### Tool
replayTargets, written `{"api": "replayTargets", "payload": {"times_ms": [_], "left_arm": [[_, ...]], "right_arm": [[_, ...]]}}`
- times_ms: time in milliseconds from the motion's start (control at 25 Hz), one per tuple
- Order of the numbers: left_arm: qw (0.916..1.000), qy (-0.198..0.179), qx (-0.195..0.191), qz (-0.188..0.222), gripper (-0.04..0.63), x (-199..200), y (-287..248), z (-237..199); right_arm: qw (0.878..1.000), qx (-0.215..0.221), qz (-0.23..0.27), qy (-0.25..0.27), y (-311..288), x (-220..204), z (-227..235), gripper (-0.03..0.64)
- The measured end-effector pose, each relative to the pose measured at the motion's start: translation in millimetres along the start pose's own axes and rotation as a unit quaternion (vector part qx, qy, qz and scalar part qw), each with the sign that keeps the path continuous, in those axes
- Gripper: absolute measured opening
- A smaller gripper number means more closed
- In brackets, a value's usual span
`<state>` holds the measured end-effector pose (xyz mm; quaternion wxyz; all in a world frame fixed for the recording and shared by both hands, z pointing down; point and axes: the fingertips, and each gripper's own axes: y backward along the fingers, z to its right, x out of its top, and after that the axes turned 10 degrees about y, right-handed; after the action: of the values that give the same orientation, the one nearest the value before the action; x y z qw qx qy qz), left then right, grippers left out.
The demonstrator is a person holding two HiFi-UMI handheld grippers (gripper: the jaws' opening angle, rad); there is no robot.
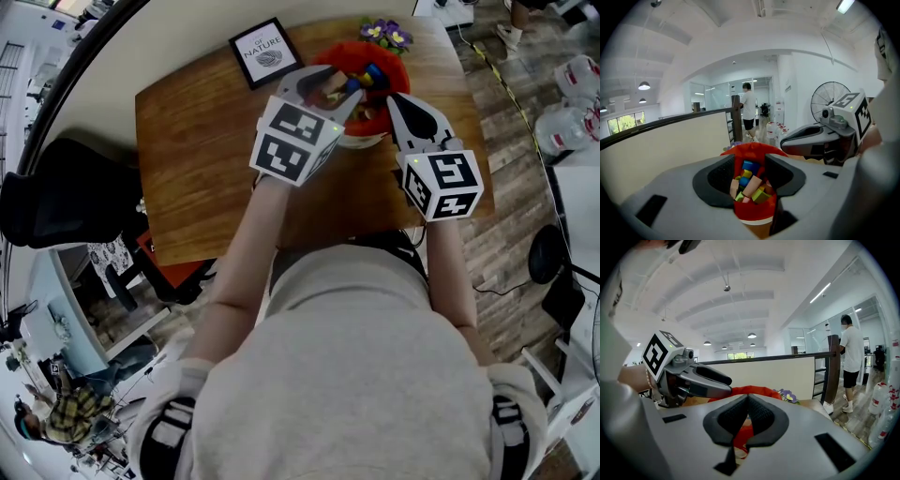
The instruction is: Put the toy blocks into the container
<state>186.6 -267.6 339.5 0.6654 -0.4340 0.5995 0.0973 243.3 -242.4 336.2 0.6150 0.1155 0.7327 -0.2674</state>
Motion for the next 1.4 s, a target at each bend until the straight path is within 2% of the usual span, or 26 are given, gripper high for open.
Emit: {"api": "replayTargets", "payload": {"times_ms": [80,200,400,560,800,960,1160,1400], "left_arm": [[1.0,0.0,0.007,0.0,0.199,-0.6,3.6,-0.2],[0.9999,0.002,0.015,0.004,0.161,0.1,13.3,2.2],[0.9991,0.025,0.013,0.032,0.163,2.9,29.0,10.0],[0.9976,0.045,0.019,0.049,0.153,-0.3,41.6,13.0],[0.9963,0.058,0.031,0.056,0.138,-10.1,55.8,21.5],[0.996,0.069,0.024,0.052,0.129,-24.5,59.0,31.0],[0.9935,0.093,0.035,0.055,0.081,-43.0,68.3,36.7],[0.9899,0.119,0.052,0.057,0.014,-64.6,78.7,39.6]], "right_arm": [[1.0,0.005,0.002,0.002,0.6,1.0,-1.2,0.011],[1.0,0.018,0.004,0.005,0.7,2.3,-5.6,0.011],[0.999,0.04,0.03,-0.001,5.2,10.8,-15.6,0.011],[0.998,0.044,0.034,0.017,9.2,15.0,-21.2,0.011],[0.997,0.069,0.042,0.022,15.2,18.1,-36.9,0.011],[0.995,0.086,0.046,0.025,18.2,17.5,-49.4,0.011],[0.993,0.109,0.045,0.016,22.4,11.7,-64.0,0.011],[0.989,0.145,0.015,0.027,26.8,-9.7,-89.4,0.011]]}}
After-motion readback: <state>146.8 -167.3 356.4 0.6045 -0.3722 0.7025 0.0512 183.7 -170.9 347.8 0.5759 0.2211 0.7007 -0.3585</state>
